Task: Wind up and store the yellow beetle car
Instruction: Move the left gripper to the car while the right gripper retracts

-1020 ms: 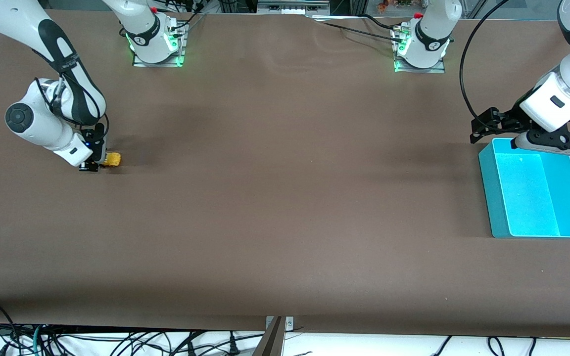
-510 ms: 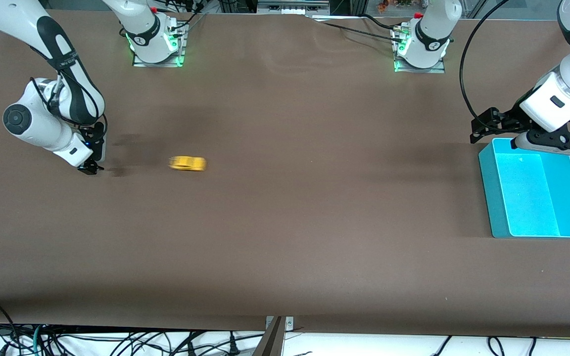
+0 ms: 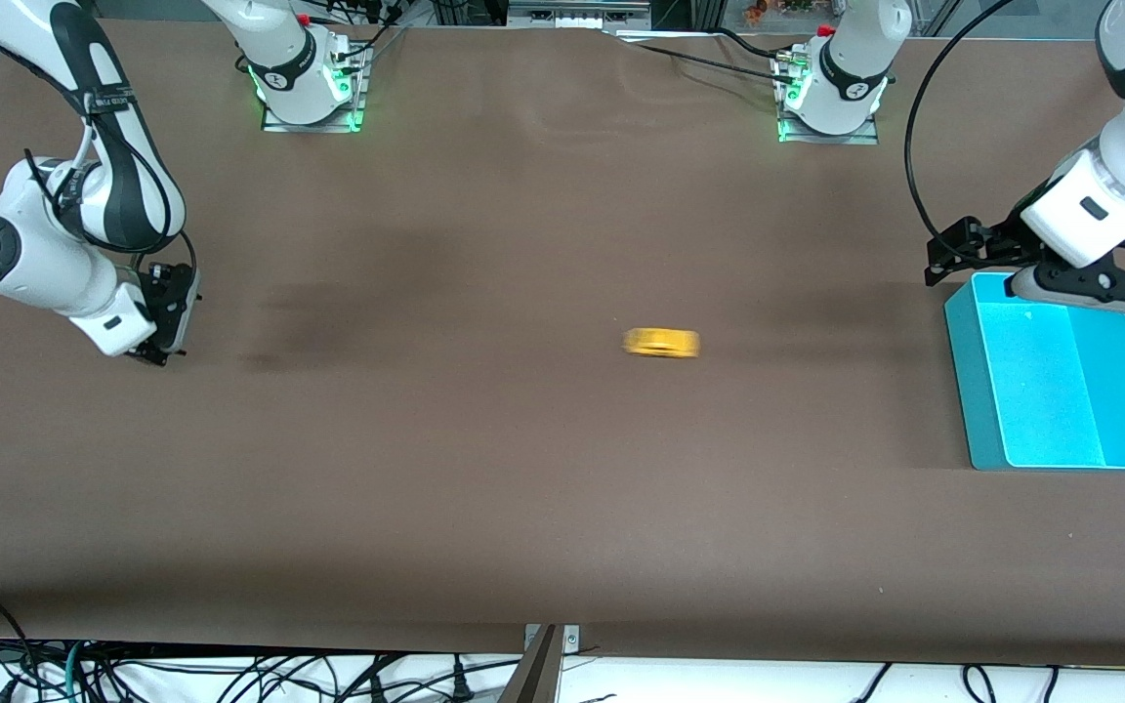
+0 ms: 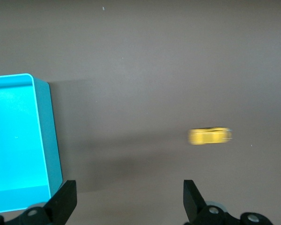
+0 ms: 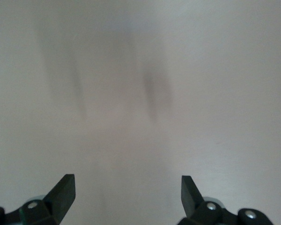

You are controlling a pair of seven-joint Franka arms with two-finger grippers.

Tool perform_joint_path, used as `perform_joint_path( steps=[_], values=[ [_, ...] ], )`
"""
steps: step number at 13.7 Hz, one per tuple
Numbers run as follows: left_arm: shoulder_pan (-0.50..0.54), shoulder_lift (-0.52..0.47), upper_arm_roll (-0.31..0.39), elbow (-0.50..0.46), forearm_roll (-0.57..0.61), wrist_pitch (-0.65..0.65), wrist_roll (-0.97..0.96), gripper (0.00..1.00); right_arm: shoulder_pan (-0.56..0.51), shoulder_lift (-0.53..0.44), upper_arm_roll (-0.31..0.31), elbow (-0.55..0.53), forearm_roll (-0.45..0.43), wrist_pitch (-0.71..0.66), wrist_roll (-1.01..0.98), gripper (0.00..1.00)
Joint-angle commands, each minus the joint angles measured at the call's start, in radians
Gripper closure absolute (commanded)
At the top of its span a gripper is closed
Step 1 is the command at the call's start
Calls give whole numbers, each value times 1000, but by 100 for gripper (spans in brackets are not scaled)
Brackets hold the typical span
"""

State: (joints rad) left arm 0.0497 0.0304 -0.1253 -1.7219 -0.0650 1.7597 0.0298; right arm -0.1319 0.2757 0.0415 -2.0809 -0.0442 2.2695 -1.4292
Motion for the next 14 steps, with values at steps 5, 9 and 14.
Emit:
perform_joint_path(
  steps=[5,9,14],
  values=[
    [-14,85,-2,30,-22,-16,32,0,66,74,52,288,-5,-123,413,0],
    [-27,88,-2,-10,-19,-17,76,0,87,60,44,338,-14,-234,669,0],
    [-22,86,-4,-65,-19,-11,199,0,89,-48,8,329,-59,-372,999,0]
  ],
)
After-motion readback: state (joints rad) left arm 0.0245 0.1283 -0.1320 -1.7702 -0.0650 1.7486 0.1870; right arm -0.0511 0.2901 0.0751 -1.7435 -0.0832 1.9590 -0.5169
